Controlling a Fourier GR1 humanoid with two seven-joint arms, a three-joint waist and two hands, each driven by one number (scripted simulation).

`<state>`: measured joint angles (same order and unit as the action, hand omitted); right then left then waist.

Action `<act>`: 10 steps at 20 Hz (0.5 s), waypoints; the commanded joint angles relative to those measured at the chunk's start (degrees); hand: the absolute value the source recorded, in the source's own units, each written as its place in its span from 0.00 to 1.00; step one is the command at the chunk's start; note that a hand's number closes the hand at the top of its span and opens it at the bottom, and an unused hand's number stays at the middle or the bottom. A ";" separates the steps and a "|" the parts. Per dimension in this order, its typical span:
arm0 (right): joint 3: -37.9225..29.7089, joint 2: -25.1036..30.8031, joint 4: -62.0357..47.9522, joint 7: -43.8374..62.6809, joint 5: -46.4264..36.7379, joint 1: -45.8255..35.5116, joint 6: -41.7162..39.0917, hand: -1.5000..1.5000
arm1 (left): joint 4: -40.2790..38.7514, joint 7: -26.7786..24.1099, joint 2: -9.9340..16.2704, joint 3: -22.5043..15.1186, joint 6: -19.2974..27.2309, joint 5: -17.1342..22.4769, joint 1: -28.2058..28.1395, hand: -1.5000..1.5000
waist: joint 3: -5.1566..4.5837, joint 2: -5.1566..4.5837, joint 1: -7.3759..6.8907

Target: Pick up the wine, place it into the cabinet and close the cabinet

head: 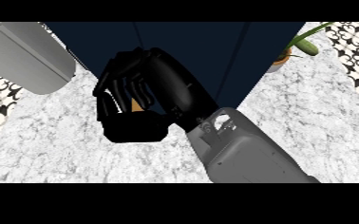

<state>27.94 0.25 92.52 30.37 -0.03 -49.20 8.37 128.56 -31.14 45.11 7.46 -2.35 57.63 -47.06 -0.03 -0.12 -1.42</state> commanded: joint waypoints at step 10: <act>-12.61 4.09 -21.04 -14.74 1.31 -6.36 -8.67 1.00 | 1.30 7.72 -4.58 -10.78 7.61 -7.43 10.65 0.00 | 0.03 -0.53 0.84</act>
<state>20.87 0.41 80.19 19.33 2.29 -53.65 0.87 129.88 -24.47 42.03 0.58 2.87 53.10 -39.10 -0.10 0.85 -0.87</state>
